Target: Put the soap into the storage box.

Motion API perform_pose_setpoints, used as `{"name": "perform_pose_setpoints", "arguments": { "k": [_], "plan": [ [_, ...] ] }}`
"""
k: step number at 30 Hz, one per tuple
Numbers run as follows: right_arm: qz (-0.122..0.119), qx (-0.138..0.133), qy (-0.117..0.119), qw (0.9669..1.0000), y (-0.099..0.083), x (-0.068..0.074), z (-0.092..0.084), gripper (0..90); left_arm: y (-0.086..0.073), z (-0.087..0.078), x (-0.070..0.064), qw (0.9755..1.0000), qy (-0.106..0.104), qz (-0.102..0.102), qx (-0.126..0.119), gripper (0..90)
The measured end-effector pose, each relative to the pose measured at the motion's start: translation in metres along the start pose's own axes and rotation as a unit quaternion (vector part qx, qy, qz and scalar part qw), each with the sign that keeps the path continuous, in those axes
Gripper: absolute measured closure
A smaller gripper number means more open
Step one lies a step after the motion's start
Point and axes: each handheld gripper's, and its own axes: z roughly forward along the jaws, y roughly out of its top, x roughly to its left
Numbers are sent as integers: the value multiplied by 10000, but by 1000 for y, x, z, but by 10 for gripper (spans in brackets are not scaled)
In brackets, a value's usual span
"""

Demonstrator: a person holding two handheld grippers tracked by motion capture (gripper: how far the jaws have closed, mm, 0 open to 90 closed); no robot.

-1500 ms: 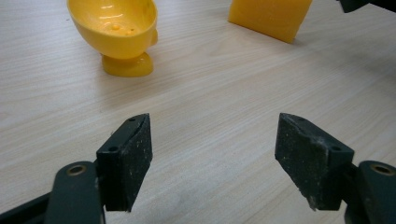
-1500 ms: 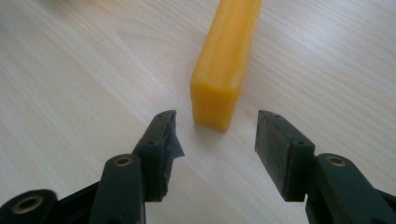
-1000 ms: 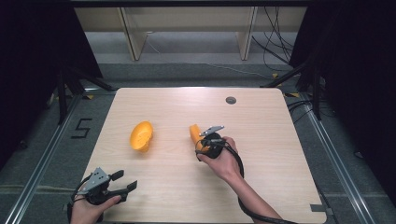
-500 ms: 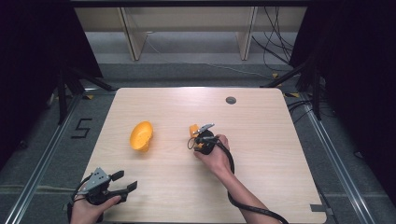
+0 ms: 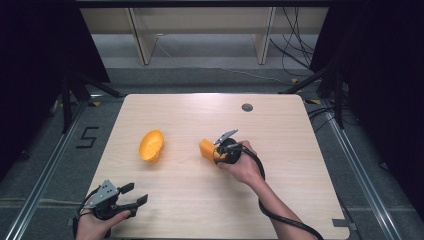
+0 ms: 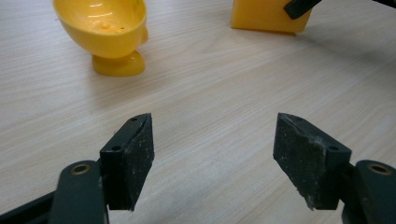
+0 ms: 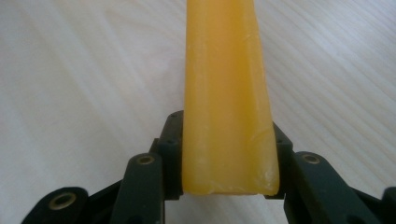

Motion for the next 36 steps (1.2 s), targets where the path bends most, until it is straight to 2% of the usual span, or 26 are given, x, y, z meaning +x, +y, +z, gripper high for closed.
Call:
{"name": "perform_pose_setpoints", "arguments": {
  "k": [1,3,5,6,7,8,9,10,11,12,13,14,15,17,18,19,20,22,23,27,29,31,32,33,35,36],
  "plan": [
    [-32,5,145,9999,-2,0,-4,615,0,0,-2,9999,-38,-93,18,301],
    [-266,-83,385,9989,-6,1,-13,616,2,0,-4,9999,-140,28,19,303],
    [-637,-191,840,9942,-12,4,-26,616,5,4,-8,9987,-460,206,11,301],
    [-844,-179,1155,9895,-16,8,-35,616,7,5,-10,9979,-568,286,86,295],
    [-1087,-181,1297,9854,-17,11,-40,616,10,7,-14,9967,-716,362,84,291],
    [-1177,-153,1451,9823,-21,17,-46,616,15,10,-20,9940,-957,520,84,290],
    [-1450,-124,1660,9753,-27,32,-58,616,19,13,-23,9916,-1125,632,105,292],
    [-1450,-124,1660,9753,-27,32,-58,616,24,15,-27,9863,-1331,946,233,292],
    [-1528,-124,1738,9728,-31,39,-63,616,29,18,-36,9800,-1653,1078,266,293],
    [-1580,-150,1800,9708,-35,47,-69,616,34,21,-42,9737,-1836,1325,246,291],
    [-1726,-218,1871,9668,-38,53,-72,616,37,23,-46,9700,-1973,1402,236,283],
    [-1659,-180,1868,9681,-41,58,-75,616,40,25,-53,9664,-2111,1441,276,279],
    [-1875,-272,1913,9631,-46,66,-80,616,43,28,-59,9620,-2267,1496,266,262],
    [-1799,-214,1954,9639,-48,70,-83,616,49,34,-68,9542,-2406,1754,300,260],
    [-1905,-242,2018,9604,-52,75,-87,616,54,39,-76,9463,-2530,1989,315,251],
    [-2019,-282,2056,9572,-52,76,-87,616,56,42,-80,9438,-2580,2043,294,250],
    [-2032,-239,2095,9562,-52,78,-88,615,56,42,-80,9438,-2580,2043,294,250],
    [-2049,-155,2117,9555,-53,82,-88,615,59,50,-87,9384,-2658,2189,299,250],
    [-2049,-155,2117,9555,-53,82,-88,615,59,50,-87,9384,-2658,2189,299,255],
    [-2195,-136,2136,9518,-54,84,-85,615,62,58,-92,9329,-2879,2149,270,289],
    [-2111,-117,2203,9522,-54,86,-84,615,62,61,-93,9326,-2972,2035,205,350],
    [-2228,-200,2168,9502,-54,86,-83,615,62,63,-93,9292,-3055,2066,251,371],
    [-2184,-155,2150,9518,-54,87,-84,615,60,64,-95,9295,-3132,1937,195,383],
    [-2169,-186,2235,9501,-54,88,-84,615,61,65,-95,9279,-3198,1904,208,397],
    [-2284,-271,2251,9468,-52,89,-83,615,60,66,-95,9288,-3270,1739,137,434],
    [-2225,-223,2257,9482,-53,91,-84,615,60,66,-95,9298,-3274,1678,93,462]
  ]
}}
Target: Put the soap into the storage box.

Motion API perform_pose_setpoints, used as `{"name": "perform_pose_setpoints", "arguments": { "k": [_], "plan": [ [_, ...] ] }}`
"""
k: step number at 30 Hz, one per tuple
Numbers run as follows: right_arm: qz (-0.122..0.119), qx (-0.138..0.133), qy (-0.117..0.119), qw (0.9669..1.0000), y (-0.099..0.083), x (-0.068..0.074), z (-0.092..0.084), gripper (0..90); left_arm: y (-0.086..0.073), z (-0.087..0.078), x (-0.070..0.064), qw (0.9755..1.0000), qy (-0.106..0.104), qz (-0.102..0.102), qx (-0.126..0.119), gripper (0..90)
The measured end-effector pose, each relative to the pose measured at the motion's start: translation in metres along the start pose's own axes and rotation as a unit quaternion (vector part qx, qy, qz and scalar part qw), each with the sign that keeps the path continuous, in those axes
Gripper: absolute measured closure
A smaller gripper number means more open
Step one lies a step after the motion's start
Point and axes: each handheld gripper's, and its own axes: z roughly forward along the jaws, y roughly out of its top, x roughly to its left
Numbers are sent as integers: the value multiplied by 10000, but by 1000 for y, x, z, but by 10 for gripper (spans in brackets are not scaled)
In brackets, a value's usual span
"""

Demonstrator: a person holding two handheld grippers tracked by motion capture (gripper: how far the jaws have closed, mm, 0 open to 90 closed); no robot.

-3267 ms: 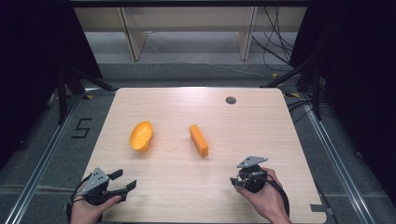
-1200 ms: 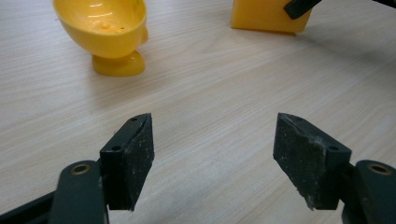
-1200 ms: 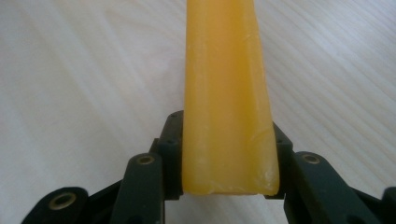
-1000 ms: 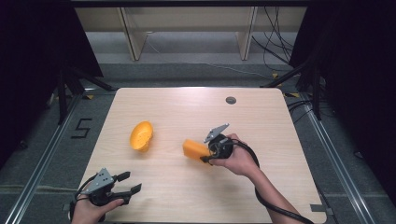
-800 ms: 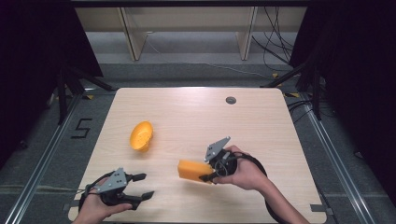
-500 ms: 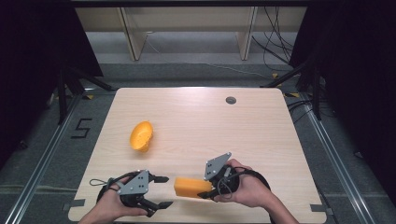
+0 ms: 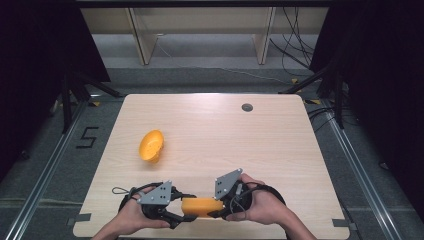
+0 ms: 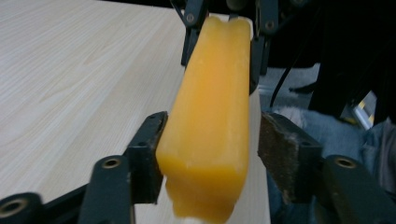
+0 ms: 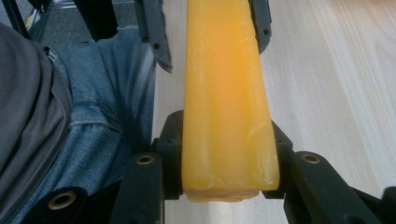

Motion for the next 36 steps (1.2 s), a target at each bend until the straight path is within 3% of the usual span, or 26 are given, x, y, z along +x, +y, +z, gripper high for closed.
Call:
{"name": "perform_pose_setpoints", "arguments": {
  "k": [2,3,4,5,6,10,11,15,18,19,20,21,25,29,34,35,36],
  "plan": [
    [-198,-1,-44,9998,1,-1,1,615,-1,1,0,10000,-28,3,-2,505],
    [-255,-23,-65,9996,2,-1,2,615,-1,1,0,9999,-14,104,67,523],
    [-235,-63,22,9997,3,1,3,614,-2,2,-1,10000,-50,57,-36,553],
    [-231,-21,-13,9997,3,3,3,614,-2,3,-2,9999,-78,110,-11,560],
    [-387,-44,-6,9992,3,1,3,614,-2,3,-2,9999,-78,110,-11,565],
    [-456,-127,21,9989,2,2,3,613,-2,2,-4,9997,-168,186,-41,587],
    [-516,-109,43,9986,1,2,2,607,-1,1,-5,9994,-190,301,-8,602],
    [-498,-135,96,9986,1,4,1,599,-1,2,-9,9994,-207,263,-33,605],
    [-395,-260,215,9986,1,6,2,528,-2,1,-9,9994,-77,317,108,606],
    [-485,-245,209,9983,1,5,2,509,-3,0,-8,9997,-90,213,99,606],
    [-321,-200,118,9992,-1,5,1,479,-3,1,-7,9998,-101,188,49,606],
    [-301,-202,-20,9993,-3,2,0,445,-3,0,-7,9998,-70,163,71,606],
    [36,-284,-71,9996,-10,-4,-7,323,-4,-5,-3,9995,189,179,150,606],
    [113,-343,-176,9992,-20,-11,-14,293,-8,-12,1,9992,361,-11,169,606],
    [476,-351,-450,9972,-37,-19,-25,292,-12,-21,3,9968,760,-195,173,606],
    [639,-393,-607,9953,-44,-22,-29,302,-13,-23,4,9964,791,-270,134,606],
    [639,-393,-607,9953,-44,-22,-29,302,-13,-25,5,9961,830,-249,153,606]
  ]
}}
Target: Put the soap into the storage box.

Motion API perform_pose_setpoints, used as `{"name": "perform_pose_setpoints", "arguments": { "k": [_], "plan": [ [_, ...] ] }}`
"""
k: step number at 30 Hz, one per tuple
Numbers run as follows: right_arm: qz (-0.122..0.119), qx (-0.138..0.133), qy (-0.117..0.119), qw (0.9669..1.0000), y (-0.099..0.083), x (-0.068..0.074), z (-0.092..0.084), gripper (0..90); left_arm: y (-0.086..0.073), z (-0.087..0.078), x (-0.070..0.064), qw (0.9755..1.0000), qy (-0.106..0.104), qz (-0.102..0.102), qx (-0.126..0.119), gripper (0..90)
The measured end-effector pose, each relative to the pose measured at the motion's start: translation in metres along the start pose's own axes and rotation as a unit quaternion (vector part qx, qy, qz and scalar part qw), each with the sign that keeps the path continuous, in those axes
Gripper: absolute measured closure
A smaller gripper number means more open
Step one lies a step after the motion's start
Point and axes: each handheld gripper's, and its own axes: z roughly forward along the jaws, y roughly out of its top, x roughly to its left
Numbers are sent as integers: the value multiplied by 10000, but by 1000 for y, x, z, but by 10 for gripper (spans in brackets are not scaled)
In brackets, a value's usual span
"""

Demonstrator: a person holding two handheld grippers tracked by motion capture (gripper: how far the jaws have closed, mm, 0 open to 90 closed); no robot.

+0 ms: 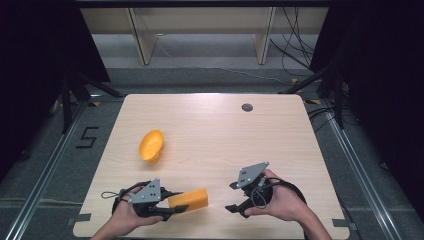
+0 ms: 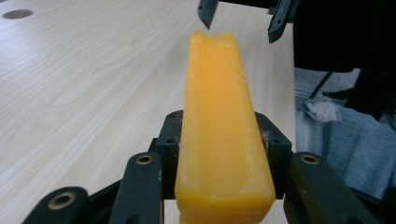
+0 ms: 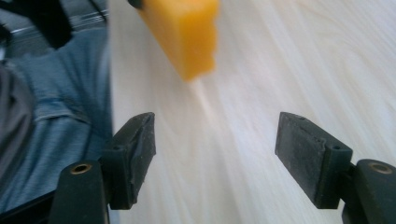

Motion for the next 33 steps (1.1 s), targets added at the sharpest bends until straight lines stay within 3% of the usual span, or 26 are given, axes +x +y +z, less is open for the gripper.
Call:
{"name": "perform_pose_setpoints", "arguments": {
  "k": [2,3,5,6,8,9,10,11,12,13,16,17,18,19,21,22,23,25,26,27,28,29,31,32,33],
  "plan": [
    [121,-8,-193,9997,-5,-4,-3,328,-1,-3,2,9999,115,-8,-46,606],
    [359,28,-337,9988,-9,-5,-6,330,-1,-5,3,9999,147,-33,-44,606],
    [414,-16,-406,9983,-14,-9,-7,337,-1,-7,4,9996,244,-107,-97,606],
    [519,-45,-589,9969,-19,-13,-8,350,-1,-8,5,9994,277,-149,-156,606],
    [625,-34,-712,9955,-24,-16,-10,359,-2,-11,6,9990,363,-185,-185,606],
    [625,-34,-712,9955,-24,-16,-10,359,-1,-13,7,9989,420,-32,-186,606],
    [670,-126,-792,9945,-26,-17,-8,359,-2,-14,7,9987,422,-185,-232,606],
    [886,-165,-919,9917,-30,-18,-10,365,-2,-15,6,9982,512,-211,-233,606],
    [886,-165,-919,9917,-30,-18,-10,365,-2,-16,7,9980,517,-242,-259,606],
    [1034,-203,-1078,9886,-35,-21,-11,371,-2,-17,8,9970,632,-328,-292,606],
    [1097,-174,-1139,9873,-38,-24,-13,372,-2,-18,10,9971,671,-246,-262,606],
    [1159,-286,-1186,9857,-39,-25,-12,373,-2,-19,11,9969,707,-205,-284,606],
    [1202,-272,-1243,9846,-41,-26,-13,373,-3,-18,9,9960,741,-406,-281,606],
    [1232,-336,-1292,9834,-42,-27,-13,374,-3,-18,9,9959,755,-400,-283,606],
    [1262,-282,-1309,9829,-43,-29,-16,375,-3,-19,11,9964,776,-224,-265,606],
    [1411,-311,-1349,9803,-43,-28,-18,376,-3,-19,11,9961,807,-229,-284,606],
    [1411,-311,-1349,9803,-43,-28,-18,376,-4,-19,9,9951,821,-420,-350,606],
    [1428,-490,-1498,9771,-45,-30,-18,376,-3,-21,12,9954,857,-277,-342,606],
    [1360,-454,-1437,9792,-45,-32,-20,376,-3,-21,11,9942,938,-396,-358,606],
    [1447,-451,-1522,9767,-46,-32,-21,376,-3,-22,12,9942,946,-364,-351,606],
    [1455,-445,-1542,9762,-46,-33,-21,375,-4,-22,12,9934,976,-454,-384,606],
    [1530,-556,-1592,9737,-47,-34,-20,373,-4,-23,13,9938,1007,-333,-342,606],
    [1576,-484,-1652,9724,-49,-35,-22,373,-4,-23,13,9925,1073,-441,-373,606],
    [1576,-484,-1652,9724,-49,-35,-22,373,-4,-24,13,9922,1124,-388,-382,606],
    [1590,-527,-1649,9720,-50,-36,-22,373,-4,-24,13,9913,1134,-501,-437,606]
  ]
}}
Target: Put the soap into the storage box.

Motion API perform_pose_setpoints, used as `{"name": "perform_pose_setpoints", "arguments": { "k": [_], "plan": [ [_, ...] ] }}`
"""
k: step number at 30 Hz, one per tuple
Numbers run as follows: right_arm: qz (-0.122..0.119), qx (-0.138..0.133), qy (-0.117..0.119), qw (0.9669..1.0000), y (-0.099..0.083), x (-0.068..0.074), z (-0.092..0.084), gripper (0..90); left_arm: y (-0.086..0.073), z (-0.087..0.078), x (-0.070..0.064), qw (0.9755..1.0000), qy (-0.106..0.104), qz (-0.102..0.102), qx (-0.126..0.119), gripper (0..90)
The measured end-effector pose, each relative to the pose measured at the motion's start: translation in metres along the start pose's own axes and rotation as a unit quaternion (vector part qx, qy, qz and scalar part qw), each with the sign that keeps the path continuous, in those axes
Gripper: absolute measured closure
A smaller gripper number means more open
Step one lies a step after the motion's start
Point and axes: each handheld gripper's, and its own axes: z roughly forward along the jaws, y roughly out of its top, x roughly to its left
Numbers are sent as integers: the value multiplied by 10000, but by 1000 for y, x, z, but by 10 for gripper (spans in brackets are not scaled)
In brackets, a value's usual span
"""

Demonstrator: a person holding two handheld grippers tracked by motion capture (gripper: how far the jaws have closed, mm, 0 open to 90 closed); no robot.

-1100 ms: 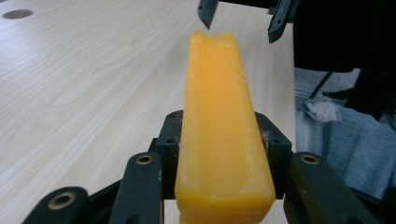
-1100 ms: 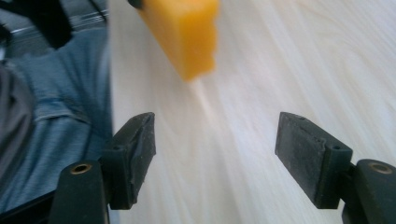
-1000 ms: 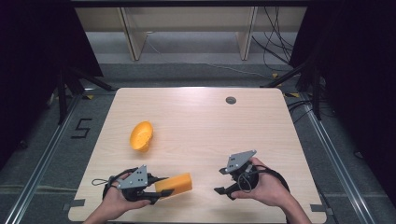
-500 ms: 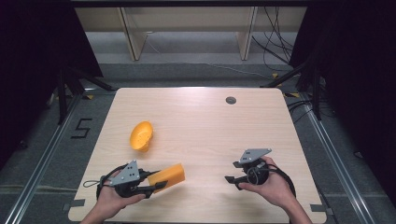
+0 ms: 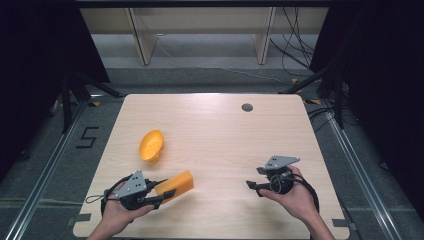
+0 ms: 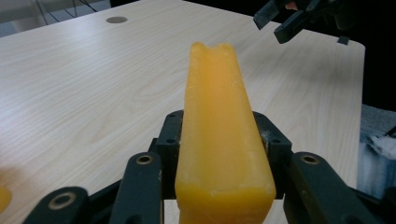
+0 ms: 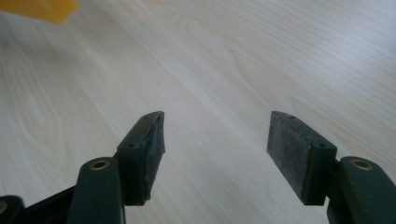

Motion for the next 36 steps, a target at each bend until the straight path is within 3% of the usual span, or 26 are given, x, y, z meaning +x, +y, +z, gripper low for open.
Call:
{"name": "perform_pose_setpoints", "arguments": {
  "k": [1,2,3,6,8,9,18,21,25,26,30,33,36],
  "plan": [
    [43,-26,-48,10000,0,-1,-1,372,1,0,1,10000,8,69,-16,606],
    [46,-33,-60,10000,0,-2,-1,373,0,0,0,9999,63,-69,-59,606],
    [92,-69,-90,9999,0,-2,-1,373,0,-2,1,9999,126,-9,-33,606],
    [186,-91,-108,9997,-1,-4,-2,373,0,-2,1,9996,256,-128,-82,607],
    [234,-220,-285,9991,-2,-7,-2,373,-1,-3,2,9994,306,-144,-113,607],
    [303,-168,-280,9990,-2,-7,-3,373,-1,-5,2,9987,412,-239,-165,607],
    [508,-334,-401,9973,-5,-13,-5,372,-1,-7,9,9962,745,-369,-261,607],
    [578,-380,-434,9967,-8,-16,-5,371,-1,-5,9,9954,769,-471,-311,607],
    [704,-341,-420,9961,-9,-17,-7,368,1,-7,10,9951,862,-386,-286,607],
    [633,-343,-440,9964,-10,-18,-7,365,1,-7,10,9949,883,-386,-308,607],
    [589,-358,-507,9963,-11,-20,-8,363,5,-11,11,9930,1058,-369,-374,607],
    [711,-397,-574,9950,-11,-20,-10,362,5,-13,13,9905,1210,-481,-444,607],
    [651,-415,-641,9950,-10,-22,-11,362,6,-13,16,9870,1411,-603,-470,607]
  ]
}}
